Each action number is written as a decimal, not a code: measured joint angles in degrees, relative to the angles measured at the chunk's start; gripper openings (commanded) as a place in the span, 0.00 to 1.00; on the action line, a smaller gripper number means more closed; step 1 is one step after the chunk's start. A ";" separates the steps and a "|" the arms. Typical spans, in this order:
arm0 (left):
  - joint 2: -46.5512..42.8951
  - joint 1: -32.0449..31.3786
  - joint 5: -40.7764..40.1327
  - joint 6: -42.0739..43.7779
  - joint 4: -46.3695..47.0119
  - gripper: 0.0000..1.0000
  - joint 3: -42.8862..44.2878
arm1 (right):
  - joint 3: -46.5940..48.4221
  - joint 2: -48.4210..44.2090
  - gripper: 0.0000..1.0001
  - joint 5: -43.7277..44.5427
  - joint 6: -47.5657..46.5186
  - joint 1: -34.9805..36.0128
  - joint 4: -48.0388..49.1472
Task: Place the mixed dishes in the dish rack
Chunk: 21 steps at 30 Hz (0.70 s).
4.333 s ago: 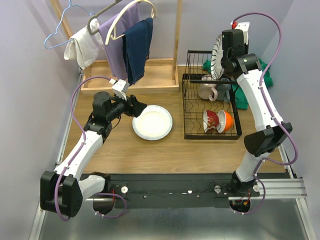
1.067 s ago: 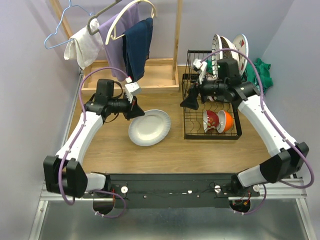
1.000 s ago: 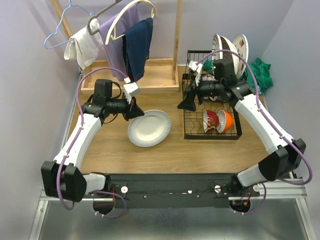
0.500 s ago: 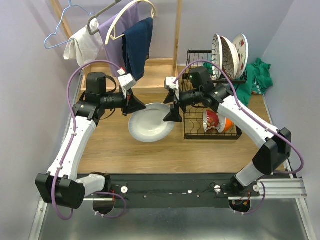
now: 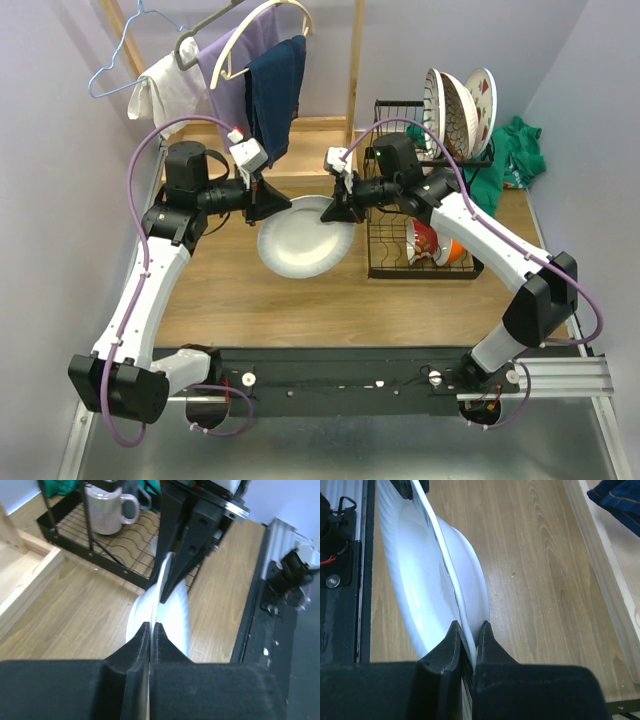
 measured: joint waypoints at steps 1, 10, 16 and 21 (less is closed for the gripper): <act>-0.33 0.00 -1.29 -0.52 1.03 0.48 -0.61 | 0.00 -0.02 0.00 0.44 0.31 0.04 0.07; -11.37 -0.09 -26.60 -6.86 18.16 0.80 -4.70 | 3.82 -0.44 0.01 26.40 12.85 0.35 -3.72; -17.16 -0.09 -38.25 -7.48 27.82 0.80 -6.14 | 16.02 -2.38 0.01 46.27 18.40 0.17 -5.42; -17.59 -0.09 -39.82 -8.92 29.46 0.80 -11.32 | 26.08 -3.56 0.01 59.25 19.26 0.20 -5.51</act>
